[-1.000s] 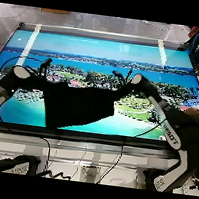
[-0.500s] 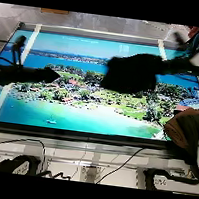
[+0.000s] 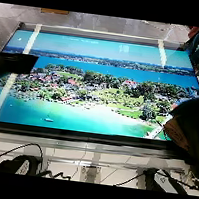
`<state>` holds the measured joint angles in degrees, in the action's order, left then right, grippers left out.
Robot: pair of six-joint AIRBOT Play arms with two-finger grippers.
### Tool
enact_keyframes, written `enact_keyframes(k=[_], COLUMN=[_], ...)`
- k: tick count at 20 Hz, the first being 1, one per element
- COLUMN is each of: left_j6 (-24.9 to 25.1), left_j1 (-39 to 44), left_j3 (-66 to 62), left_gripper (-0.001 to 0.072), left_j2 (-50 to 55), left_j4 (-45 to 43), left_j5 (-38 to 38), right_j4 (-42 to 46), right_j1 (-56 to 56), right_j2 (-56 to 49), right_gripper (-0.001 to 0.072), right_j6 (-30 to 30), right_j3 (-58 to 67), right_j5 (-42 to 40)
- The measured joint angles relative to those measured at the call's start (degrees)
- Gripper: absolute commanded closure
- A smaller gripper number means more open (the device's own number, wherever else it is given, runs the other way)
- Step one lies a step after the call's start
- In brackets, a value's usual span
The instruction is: Fold the clothes and pants, and hang the long-sleeved shirts on hangers.
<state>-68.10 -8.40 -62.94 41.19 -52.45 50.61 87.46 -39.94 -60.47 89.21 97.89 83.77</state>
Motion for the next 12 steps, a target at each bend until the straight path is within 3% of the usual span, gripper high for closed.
enact_keyframes(k=[8, 9, 11, 12], left_j6=[0.0, 0.0, 0.0, 0.0], left_j1=[-0.1, -0.1, -0.1, -0.1], left_j3=[0.0, 0.0, 0.0, 0.0], left_gripper=[0.0116, 0.0116, 0.0116, 0.0116], left_j2=[-1.1, -1.1, -1.1, -1.1], left_j4=[-0.6, -0.6, -0.6, -0.6], left_j5=[-1.4, -1.5, -1.6, -1.6], right_j4=[8.2, 8.5, 8.2, 7.7], right_j1=[-25.8, -28.1, -31.5, -32.5], right_j2=[2.2, 2.3, 2.1, 1.9], right_gripper=[0.0670, 0.0575, 0.0214, 0.0152], right_j6=[0.2, 0.3, 0.9, 1.1], right_j3=[0.0, -0.1, -0.2, -0.2], right_j5=[4.8, 4.2, 2.2, 1.8])
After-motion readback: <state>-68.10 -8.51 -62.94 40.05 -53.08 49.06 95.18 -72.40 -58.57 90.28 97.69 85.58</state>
